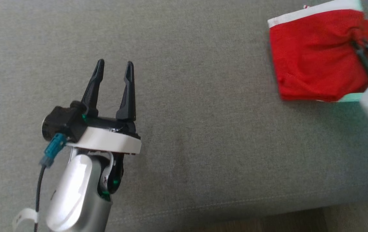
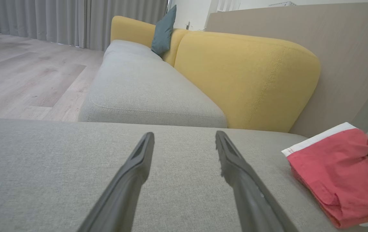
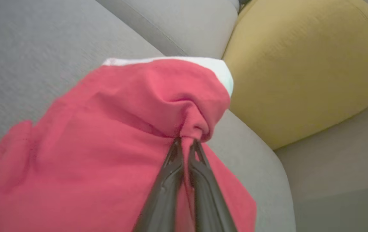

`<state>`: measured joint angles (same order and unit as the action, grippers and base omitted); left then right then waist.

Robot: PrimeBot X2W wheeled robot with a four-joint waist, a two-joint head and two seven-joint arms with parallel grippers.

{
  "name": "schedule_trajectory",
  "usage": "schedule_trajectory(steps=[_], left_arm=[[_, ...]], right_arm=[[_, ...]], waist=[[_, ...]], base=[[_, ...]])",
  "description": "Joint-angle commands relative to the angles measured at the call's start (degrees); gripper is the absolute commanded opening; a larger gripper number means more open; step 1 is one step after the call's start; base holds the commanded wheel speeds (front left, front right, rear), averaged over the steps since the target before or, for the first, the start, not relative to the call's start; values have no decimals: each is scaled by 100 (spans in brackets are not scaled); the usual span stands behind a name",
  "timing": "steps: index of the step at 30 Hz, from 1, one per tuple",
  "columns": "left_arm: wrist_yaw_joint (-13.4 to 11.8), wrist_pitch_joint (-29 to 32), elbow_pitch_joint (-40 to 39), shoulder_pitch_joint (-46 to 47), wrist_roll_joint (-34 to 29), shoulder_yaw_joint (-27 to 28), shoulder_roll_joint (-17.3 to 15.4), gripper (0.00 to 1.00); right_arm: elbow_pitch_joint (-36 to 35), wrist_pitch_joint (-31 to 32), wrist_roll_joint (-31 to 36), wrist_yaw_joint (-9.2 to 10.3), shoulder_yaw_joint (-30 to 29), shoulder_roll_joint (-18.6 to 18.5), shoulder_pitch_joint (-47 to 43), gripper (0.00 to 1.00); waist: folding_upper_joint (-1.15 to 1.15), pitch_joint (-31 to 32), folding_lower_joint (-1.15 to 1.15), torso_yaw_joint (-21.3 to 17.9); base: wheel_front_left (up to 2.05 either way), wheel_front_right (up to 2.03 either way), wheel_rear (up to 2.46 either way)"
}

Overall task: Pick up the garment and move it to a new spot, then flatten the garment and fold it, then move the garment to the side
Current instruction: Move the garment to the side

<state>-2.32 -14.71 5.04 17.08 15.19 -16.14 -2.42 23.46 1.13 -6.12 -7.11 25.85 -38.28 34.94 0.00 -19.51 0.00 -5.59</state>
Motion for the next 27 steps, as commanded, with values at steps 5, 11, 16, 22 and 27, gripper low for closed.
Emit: schedule_trajectory(steps=[5, 11, 16, 22, 27], left_arm=[[86, -29, -180, 242, -123, 252, -45, 100], [158, -29, -154, 274, -161, 320, -45, 100], [176, -29, -163, 270, -175, 350, -45, 100], [188, -29, -156, 247, -192, 368, -45, 100], [205, -29, -142, 223, -212, 404, -45, 100]], right_arm=[[32, 267, -2, -37, -312, -516, 148, 0], [262, 573, 178, -37, -790, -572, 112, 0], [267, 829, 367, -37, -1136, -450, 32, 0], [154, 1096, 476, -37, -1456, -281, -180, 0], [36, 1199, 463, -37, -1696, -144, -306, 29]], waist=[[0, -240, 0, -115], [0, -328, 0, -112], [0, -357, 0, -111], [0, -367, 0, -101], [0, -356, 0, -97]], base=[[0, 0, 0], [0, 0, 0], [0, 0, 0], [0, 0, 0], [0, 0, 0]])
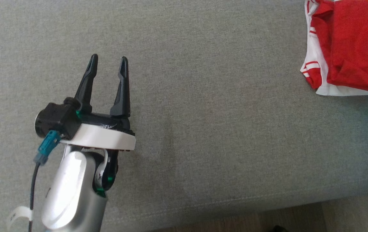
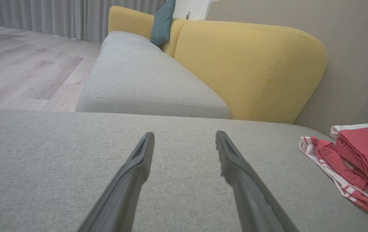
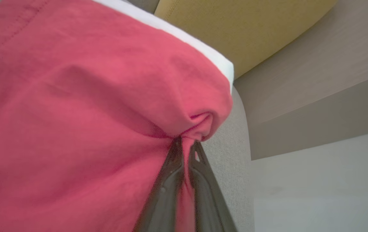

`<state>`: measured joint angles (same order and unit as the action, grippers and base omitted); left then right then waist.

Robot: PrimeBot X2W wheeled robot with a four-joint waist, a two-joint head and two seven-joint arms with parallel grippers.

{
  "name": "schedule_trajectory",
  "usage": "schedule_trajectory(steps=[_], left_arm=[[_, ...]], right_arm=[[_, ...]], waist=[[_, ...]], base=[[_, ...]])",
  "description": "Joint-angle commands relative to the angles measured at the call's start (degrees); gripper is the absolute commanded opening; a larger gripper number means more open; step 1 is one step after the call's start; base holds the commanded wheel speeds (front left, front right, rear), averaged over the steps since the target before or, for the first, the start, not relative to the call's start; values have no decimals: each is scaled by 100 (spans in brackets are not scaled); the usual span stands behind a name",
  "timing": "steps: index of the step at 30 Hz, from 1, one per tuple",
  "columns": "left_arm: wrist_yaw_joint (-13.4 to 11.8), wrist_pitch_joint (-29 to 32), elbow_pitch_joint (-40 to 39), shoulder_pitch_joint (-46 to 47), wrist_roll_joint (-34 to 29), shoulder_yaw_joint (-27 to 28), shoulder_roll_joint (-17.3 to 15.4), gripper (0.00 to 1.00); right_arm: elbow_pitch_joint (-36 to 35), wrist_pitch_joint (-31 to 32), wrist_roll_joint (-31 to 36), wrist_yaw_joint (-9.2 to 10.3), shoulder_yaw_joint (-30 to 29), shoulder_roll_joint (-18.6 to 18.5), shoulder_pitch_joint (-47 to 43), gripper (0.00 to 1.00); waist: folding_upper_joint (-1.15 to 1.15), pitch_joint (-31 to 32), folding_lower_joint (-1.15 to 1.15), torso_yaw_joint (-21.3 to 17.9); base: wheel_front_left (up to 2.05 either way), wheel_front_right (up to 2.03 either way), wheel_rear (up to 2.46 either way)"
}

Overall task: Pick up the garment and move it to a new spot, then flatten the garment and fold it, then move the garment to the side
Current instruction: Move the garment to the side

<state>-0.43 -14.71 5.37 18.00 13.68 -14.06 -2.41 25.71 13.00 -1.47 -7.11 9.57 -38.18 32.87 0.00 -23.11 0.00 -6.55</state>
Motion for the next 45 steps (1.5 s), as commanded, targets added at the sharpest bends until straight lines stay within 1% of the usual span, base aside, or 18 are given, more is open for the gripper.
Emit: schedule_trajectory(steps=[1, 2, 7, 14, 18, 22, 27, 32, 36, 38, 40, 44, 45], left_arm=[[19, -29, -172, 128, -63, 203, -47, 100], [22, -29, -169, 125, -63, 209, -47, 100], [26, -29, -138, 121, -57, 221, -47, 100], [12, -29, -86, 90, -10, 195, -47, 100], [-14, -29, -94, 48, 18, 205, -47, 100], [-60, -29, -126, -30, 60, 256, -47, 100], [-118, -29, -201, -164, 108, 314, -47, 100], [-174, -29, -277, -342, 122, 360, -47, 100], [-204, -29, -297, -543, 131, 377, -47, 100], [-203, -29, -295, -652, 135, 367, -47, 100], [-199, -29, -283, -771, 127, 332, -47, 100], [-217, -29, -260, -1006, 113, 244, -47, 100], [-224, -29, -261, -1059, 113, 227, -47, 100]], right_arm=[[-210, 27, -2, -37, -124, -112, -118, 74], [-234, 51, 23, -37, -157, -84, -141, 100], [-342, 61, 155, -37, -304, -6, -171, 100], [-627, -93, 356, -37, -471, 124, -43, 100], [-831, -296, 372, -37, -538, 371, 88, 100], [-1107, -599, 303, -37, -580, 849, 167, 100], [-1518, -989, 118, -37, -665, 1649, 13, 100], [-1865, -1401, 35, -37, -734, 2473, -481, 100], [-2040, -1725, 95, -37, -746, 3127, -1028, 100], [-2073, -1901, 124, -37, -718, 3325, -1316, 100], [-2075, -2072, 165, -37, -677, 3441, -1603, 100], [-2023, -2382, 120, -37, -731, 3522, -2107, 100], [-2007, -2441, -31, -37, -716, 3525, -2209, 100]], waist=[[0, 8, 0, -1], [0, 14, 0, 0], [0, 48, 0, 10], [0, 185, 0, 33], [0, 360, 0, 67], [0, 601, 0, 118], [0, 918, 0, 246], [0, 1249, 0, 423], [0, 1512, 0, 559], [0, 1622, 0, 620], [0, 1721, 0, 678], [0, 1888, 0, 766], [0, 1911, 0, 778]], base=[[0, 0, 0], [0, 0, 0], [0, 0, 0], [0, 0, 0], [0, 0, 0], [0, 0, 0], [0, 0, 0], [0, 0, 0], [0, 0, 0], [0, 0, 0], [0, 0, 0], [0, 0, 0], [0, 0, 0]])
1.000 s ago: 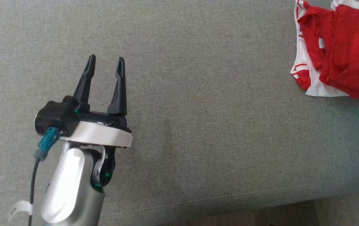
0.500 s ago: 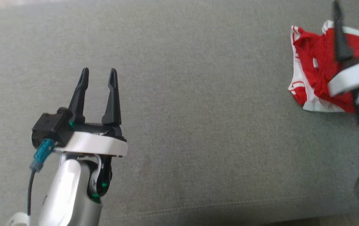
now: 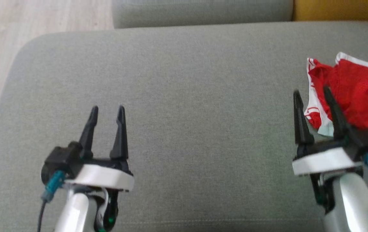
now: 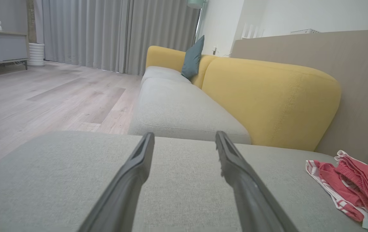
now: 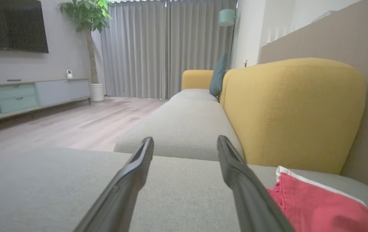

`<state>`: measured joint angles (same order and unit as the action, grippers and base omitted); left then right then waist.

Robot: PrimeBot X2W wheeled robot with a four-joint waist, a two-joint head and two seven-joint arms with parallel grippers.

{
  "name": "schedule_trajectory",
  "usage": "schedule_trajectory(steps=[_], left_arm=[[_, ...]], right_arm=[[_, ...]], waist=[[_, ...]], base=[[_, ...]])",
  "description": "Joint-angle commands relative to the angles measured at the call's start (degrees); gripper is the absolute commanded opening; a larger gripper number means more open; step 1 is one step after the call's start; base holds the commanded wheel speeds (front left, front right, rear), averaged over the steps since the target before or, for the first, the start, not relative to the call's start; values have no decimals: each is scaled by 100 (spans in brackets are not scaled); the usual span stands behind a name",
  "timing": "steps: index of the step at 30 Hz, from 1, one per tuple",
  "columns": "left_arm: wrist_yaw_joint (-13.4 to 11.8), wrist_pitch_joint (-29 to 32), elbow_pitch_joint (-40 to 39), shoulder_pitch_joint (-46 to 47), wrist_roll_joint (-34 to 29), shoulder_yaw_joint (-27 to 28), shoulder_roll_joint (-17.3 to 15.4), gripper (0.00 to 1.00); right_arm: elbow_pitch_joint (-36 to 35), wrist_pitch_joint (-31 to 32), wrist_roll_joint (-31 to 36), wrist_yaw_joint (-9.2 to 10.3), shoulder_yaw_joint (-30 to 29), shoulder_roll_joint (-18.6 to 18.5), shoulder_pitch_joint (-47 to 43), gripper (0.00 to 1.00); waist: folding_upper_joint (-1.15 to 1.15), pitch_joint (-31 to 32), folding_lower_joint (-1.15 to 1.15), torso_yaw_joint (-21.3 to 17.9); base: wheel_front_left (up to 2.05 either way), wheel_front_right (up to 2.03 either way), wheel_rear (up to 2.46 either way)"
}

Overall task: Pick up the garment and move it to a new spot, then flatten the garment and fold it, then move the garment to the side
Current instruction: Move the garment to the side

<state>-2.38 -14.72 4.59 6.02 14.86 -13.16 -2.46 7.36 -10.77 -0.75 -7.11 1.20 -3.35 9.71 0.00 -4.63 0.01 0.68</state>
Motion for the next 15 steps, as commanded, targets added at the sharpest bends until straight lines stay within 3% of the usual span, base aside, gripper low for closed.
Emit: schedule_trajectory(steps=[1, 15], left_arm=[[-43, -28, -179, 87, 15, 124, -42, 100], [27, -28, -349, -150, -124, 119, -42, 100]], right_arm=[[-159, -118, -190, -37, 146, 43, 20, 100], [-20, -387, -342, -37, 327, 46, -377, 100]], waist=[[0, 80, -1, 66], [0, 170, -1, 69]], base=[[0, 0, 0], [0, 0, 0]])
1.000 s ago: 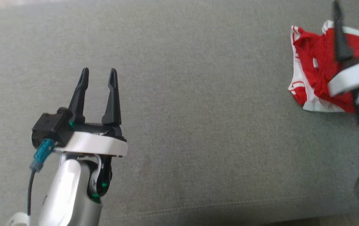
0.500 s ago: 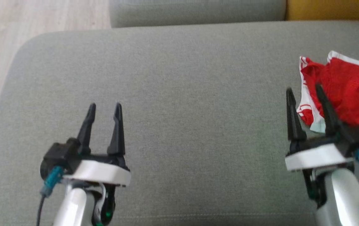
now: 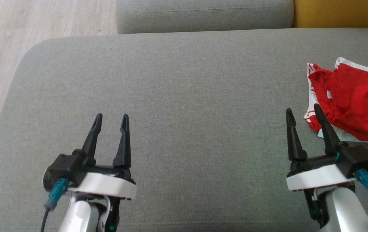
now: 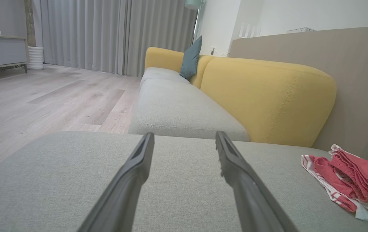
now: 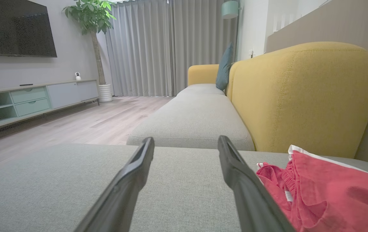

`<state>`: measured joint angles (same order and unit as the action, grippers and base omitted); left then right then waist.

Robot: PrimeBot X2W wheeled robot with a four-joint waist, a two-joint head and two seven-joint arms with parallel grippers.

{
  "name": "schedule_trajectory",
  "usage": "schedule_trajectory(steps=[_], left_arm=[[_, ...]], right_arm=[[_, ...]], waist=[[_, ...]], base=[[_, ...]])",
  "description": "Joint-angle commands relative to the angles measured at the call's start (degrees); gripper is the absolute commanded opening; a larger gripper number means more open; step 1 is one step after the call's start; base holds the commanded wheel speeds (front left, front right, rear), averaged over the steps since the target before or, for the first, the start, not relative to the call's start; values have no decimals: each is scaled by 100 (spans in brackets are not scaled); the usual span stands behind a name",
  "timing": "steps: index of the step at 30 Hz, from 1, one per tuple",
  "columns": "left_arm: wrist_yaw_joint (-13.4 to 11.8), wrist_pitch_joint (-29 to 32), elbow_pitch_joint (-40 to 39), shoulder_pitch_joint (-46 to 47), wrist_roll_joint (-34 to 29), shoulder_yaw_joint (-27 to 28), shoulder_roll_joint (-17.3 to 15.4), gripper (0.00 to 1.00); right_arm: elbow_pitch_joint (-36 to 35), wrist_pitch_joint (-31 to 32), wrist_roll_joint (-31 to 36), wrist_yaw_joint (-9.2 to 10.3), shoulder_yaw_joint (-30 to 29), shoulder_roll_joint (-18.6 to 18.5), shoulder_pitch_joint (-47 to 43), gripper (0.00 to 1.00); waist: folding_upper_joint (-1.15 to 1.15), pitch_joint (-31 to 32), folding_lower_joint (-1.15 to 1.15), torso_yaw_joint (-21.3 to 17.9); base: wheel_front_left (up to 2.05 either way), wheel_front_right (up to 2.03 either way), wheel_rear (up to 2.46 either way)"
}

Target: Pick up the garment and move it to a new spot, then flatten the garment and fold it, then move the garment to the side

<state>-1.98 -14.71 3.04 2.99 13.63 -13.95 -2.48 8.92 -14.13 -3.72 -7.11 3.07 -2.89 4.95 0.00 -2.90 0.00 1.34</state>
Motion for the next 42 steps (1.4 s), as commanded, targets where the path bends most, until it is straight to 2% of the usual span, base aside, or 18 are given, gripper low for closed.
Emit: schedule_trajectory(steps=[1, 30, 37, 38, 42], left_arm=[[1, -29, -210, 132, -14, 208, -40, 100], [254, -29, -367, 85, 483, 391, -40, 100], [232, -29, -422, 81, 504, 452, -40, 100], [241, 0, -189, -59, 472, 221, -1, 0], [242, 7, 196, -200, 485, 167, 9, 0]], right_arm=[[-165, -59, -43, -37, 139, 1, 103, 100], [-47, -85, -114, -37, 103, 1, 117, 100], [-55, -86, -113, -37, 108, 2, 130, 100], [111, -24, -92, 0, -9, 2, 0, 0], [467, 0, -108, 1, 14, 13, -114, 0]], waist=[[0, 1, 0, -3], [0, -98, 0, -44], [0, -123, 0, -40], [0, -124, 0, -40], [0, -124, 0, -41]], base=[[0, 0, 0], [0, 0, 0], [0, 0, 0], [0, 0, 0], [0, 0, 0]])
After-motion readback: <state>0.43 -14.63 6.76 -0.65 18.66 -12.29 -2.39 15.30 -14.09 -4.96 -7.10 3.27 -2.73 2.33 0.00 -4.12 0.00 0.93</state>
